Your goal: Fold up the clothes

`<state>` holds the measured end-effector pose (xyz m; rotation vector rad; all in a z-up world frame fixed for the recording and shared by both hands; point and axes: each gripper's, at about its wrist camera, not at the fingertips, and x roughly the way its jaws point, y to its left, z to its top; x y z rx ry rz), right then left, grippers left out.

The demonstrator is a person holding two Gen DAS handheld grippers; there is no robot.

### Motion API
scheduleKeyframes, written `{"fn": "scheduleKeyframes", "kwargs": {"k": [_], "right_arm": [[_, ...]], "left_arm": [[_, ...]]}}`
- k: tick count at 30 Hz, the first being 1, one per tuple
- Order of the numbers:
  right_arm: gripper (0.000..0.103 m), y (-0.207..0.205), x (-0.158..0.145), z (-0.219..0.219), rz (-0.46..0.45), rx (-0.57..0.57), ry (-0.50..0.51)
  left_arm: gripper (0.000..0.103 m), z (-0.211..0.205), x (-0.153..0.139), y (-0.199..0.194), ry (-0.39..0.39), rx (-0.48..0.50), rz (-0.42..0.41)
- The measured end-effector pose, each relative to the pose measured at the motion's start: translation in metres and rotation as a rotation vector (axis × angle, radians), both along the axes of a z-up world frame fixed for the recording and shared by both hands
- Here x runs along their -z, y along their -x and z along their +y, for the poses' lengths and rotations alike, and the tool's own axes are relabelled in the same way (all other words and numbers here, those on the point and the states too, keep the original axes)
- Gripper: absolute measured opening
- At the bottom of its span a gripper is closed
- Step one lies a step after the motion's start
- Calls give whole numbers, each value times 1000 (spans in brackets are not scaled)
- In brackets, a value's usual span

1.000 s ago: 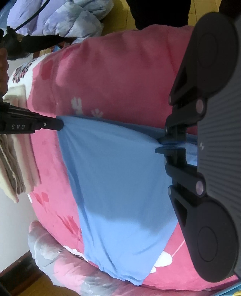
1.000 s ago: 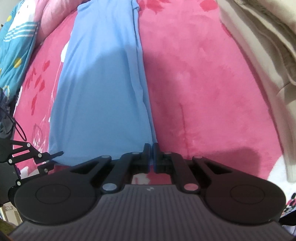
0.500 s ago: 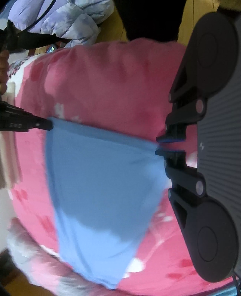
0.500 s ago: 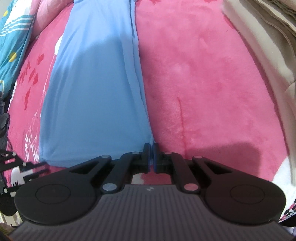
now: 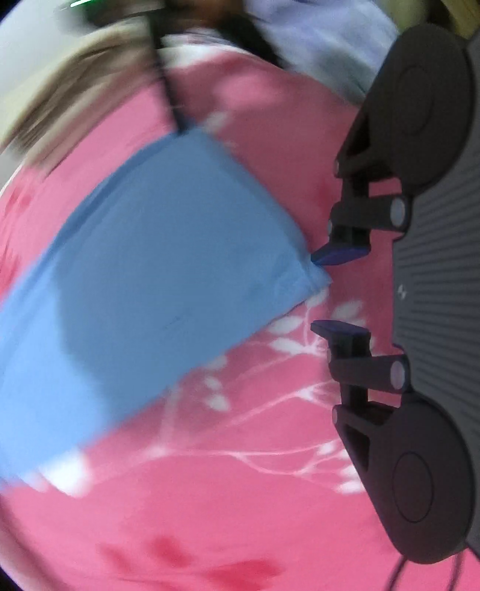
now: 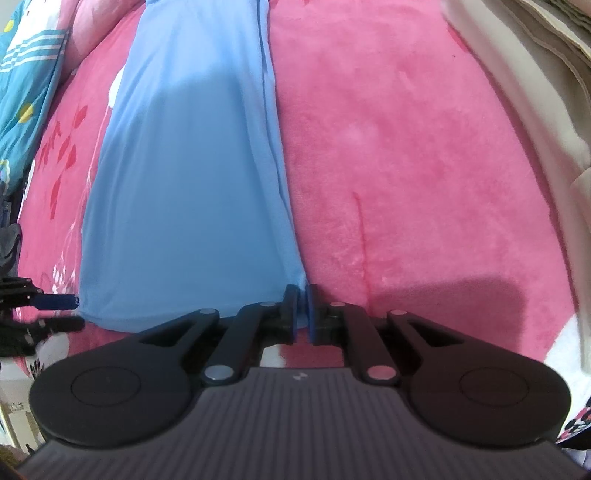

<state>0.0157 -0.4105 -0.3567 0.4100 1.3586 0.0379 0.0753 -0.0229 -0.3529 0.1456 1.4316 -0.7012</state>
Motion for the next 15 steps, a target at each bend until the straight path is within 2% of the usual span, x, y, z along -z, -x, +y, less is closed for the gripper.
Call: {"fn": "scheduleKeyframes", "kwargs": {"k": [1,2,5,9,12,15], "right_arm": [[15,1,-2,0,5,6,-2],[27,2,-6,-1,1,16,-10],[45,6,-22,-4,-56,39,-6],[49,-5,-16,-5,-62,36,-10],[49,-12,-3,-3,-26,3,-9],[37,-8,6,6,-2,-33,26]], "left_arm": [[34,5,0,-7,18,-50,28],[34,12,-2,-12,35,-98,48],[34,23,-3,-23,68,-184,86],[34,23,11,-28,84,-230,141],[32,15,22,-25,53,-218,144],[27,12,23,-20,30,-206,119]]}}
